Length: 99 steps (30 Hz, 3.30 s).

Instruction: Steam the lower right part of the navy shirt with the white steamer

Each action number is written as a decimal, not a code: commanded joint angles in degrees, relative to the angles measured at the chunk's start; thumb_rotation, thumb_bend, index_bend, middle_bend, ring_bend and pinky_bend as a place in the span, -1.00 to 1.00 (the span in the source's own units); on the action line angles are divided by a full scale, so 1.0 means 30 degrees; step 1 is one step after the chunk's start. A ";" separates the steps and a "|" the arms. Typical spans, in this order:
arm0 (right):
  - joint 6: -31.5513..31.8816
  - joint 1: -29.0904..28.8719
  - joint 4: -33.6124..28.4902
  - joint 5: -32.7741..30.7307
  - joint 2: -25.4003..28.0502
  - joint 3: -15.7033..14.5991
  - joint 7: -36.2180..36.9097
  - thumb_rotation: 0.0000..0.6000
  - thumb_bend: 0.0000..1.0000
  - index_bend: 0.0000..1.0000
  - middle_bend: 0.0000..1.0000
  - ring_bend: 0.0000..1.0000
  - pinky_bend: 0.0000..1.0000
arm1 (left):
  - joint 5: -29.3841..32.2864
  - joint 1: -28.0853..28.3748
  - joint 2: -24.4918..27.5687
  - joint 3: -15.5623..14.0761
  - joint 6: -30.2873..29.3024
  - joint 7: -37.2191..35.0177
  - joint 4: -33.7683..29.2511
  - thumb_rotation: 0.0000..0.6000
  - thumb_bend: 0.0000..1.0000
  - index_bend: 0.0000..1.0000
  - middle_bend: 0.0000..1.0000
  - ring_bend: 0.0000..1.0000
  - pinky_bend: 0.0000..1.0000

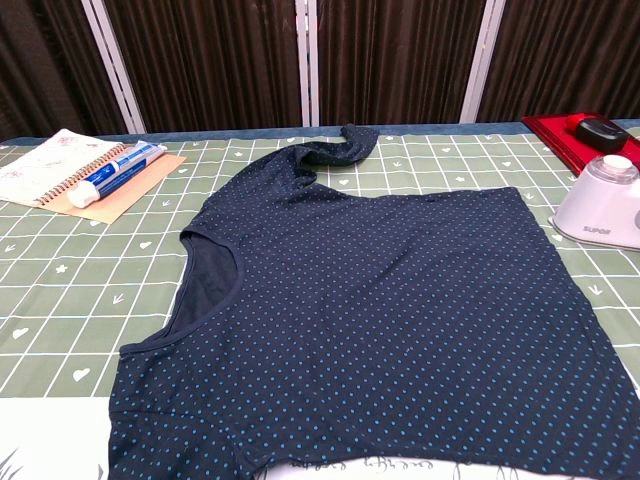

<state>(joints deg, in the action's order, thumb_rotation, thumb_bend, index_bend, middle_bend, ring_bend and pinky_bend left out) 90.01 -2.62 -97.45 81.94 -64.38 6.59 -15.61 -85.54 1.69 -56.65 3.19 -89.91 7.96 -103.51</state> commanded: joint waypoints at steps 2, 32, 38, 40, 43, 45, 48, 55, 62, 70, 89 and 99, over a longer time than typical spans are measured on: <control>-0.0004 -0.0002 0.0019 -0.0032 -0.0028 0.0037 0.0066 1.00 -1.00 -1.00 -1.00 -1.00 -1.00 | -0.0007 -0.0002 -0.0008 -0.0015 0.0016 0.0030 0.0012 1.00 -1.00 -1.00 -1.00 -1.00 -1.00; -1.0642 -0.7902 1.4298 -0.5281 -0.7210 0.2937 0.0391 1.00 -0.41 -1.00 -1.00 -1.00 -0.88 | 0.2857 0.1035 -0.0956 0.0861 0.1963 0.1244 0.0947 1.00 -1.00 -1.00 -1.00 -1.00 -1.00; -1.1598 -0.8553 1.7057 -0.5460 -0.8587 0.2736 0.0587 1.00 -0.17 -1.00 -1.00 -1.00 -0.87 | 0.3267 0.1200 -0.1129 0.0946 0.2221 0.1449 0.1134 1.00 -1.00 -1.00 -1.00 -1.00 -1.00; -1.1843 -0.8697 1.7656 -0.5496 -0.8909 0.2719 0.0794 1.00 -0.09 -1.00 -1.00 -1.00 -0.86 | 0.3332 0.1226 -0.1144 0.0963 0.2242 0.1470 0.1158 1.00 -1.00 -1.00 -1.00 -1.00 -1.00; -1.2029 -0.8938 1.8550 -0.5485 -0.9408 0.2747 0.1170 1.00 0.00 -1.00 -1.00 -1.00 -0.85 | 0.3430 0.1251 -0.1167 0.0973 0.2263 0.1495 0.1184 1.00 -1.00 -1.00 -1.00 -1.00 -1.00; -1.2243 -0.9133 1.9017 -0.5511 -0.9687 0.2758 0.1181 1.00 0.00 -1.00 -1.00 -1.00 -0.85 | 0.3450 0.1275 -0.1184 0.0952 0.2304 0.1533 0.1197 1.00 -1.00 -1.00 -1.00 -1.00 -1.00; -1.2595 -0.9336 1.9421 -0.5545 -0.9987 0.2755 0.1352 1.00 0.00 -1.00 -1.00 -1.00 -0.85 | 0.3466 0.1288 -0.1198 0.0933 0.2297 0.1563 0.1200 1.00 -1.00 -1.00 -1.00 -1.00 -1.00; -1.2519 -0.9526 1.9871 -0.5389 -1.0403 0.2712 0.1539 1.00 0.00 -1.00 -1.00 -1.00 -0.85 | 0.3531 0.1314 -0.1196 0.0925 0.2323 0.1535 0.1220 1.00 -1.00 -1.00 -1.00 -1.00 -1.00; -1.2426 -1.0105 2.1357 -0.5470 -1.1412 0.2959 0.1215 1.00 0.00 -1.00 -1.00 -1.00 -0.84 | 0.3568 0.1344 -0.1215 0.0901 0.2336 0.1546 0.1247 1.00 -1.00 -1.00 -1.00 -1.00 -1.00; -1.4014 -1.0995 2.3073 -0.6103 -1.2505 0.3347 0.0581 1.00 0.00 -1.00 -0.99 -1.00 -0.84 | 0.3698 0.1386 -0.1257 0.0906 0.2372 0.1623 0.1282 1.00 -1.00 -1.00 -1.00 -1.00 -1.00; -1.6325 -1.2161 2.6438 -0.5116 -1.3419 0.2936 0.2736 1.00 0.34 -0.26 0.11 -0.04 -0.05 | 0.4226 0.1587 -0.1476 0.0968 0.2679 0.1907 0.1531 1.00 -1.00 -1.00 -1.00 -1.00 -1.00; -1.5277 -1.1627 2.6868 -0.2661 -1.2753 0.1285 0.7307 1.00 0.43 0.58 0.45 0.44 0.96 | 0.4139 0.1615 -0.1518 0.0892 0.2673 0.1920 0.1514 1.00 -1.00 -1.00 -1.00 -1.00 -1.00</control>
<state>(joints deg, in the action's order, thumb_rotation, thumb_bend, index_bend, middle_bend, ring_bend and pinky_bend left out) 42.70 -38.15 -17.34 71.85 -103.38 11.94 2.81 -73.14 6.54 -61.21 5.86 -81.90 13.70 -98.96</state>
